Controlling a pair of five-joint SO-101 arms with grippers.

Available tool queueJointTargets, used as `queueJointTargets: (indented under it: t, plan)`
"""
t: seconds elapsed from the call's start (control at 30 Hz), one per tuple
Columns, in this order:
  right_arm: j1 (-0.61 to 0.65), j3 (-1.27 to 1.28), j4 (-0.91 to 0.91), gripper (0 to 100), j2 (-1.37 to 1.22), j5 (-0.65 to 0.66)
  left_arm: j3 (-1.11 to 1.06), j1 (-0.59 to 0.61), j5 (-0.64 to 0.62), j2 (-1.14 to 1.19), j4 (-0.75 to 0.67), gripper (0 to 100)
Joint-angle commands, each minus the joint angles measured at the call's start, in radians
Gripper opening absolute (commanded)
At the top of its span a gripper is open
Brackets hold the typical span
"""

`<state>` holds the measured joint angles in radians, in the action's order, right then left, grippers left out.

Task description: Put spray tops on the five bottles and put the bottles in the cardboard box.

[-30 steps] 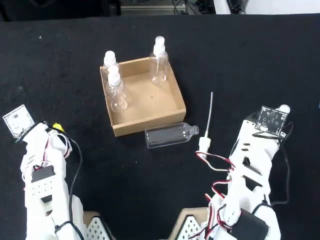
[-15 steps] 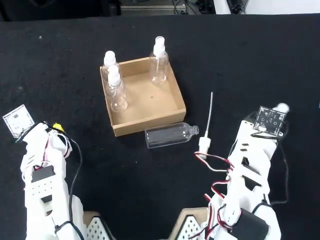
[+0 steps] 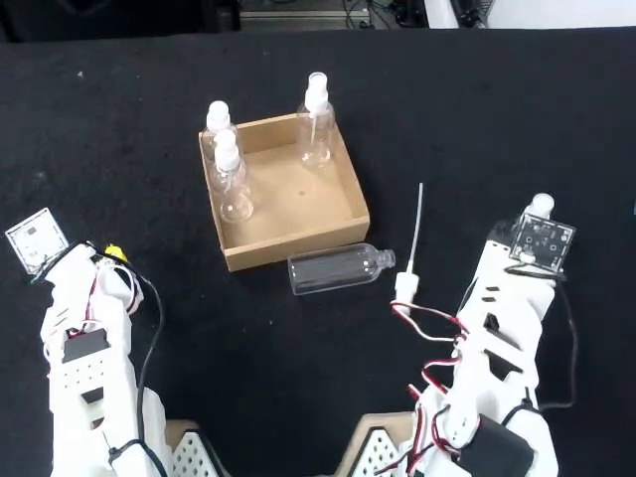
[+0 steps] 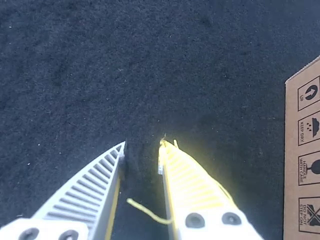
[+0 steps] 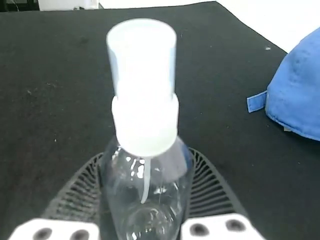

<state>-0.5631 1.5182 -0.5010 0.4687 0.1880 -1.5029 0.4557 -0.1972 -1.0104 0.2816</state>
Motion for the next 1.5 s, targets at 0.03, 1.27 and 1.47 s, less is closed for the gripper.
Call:
queueJointTargets:
  t: [0.03, 1.27, 1.47]
  plan:
    - [-0.015, -0.018, -0.011, 2.1, 0.119, -0.060, 0.015, 0.002, 0.008, -0.015, -0.023, 9]
    - [0.867, -0.269, 0.196, 1.8, 0.242, -0.238, 0.015, 0.002, 0.008, -0.015, -0.025, 9]
    - [0.867, -0.294, -0.005, 1.8, 0.024, -0.239, 0.013, 0.002, 0.008, -0.015, -0.025, 9]
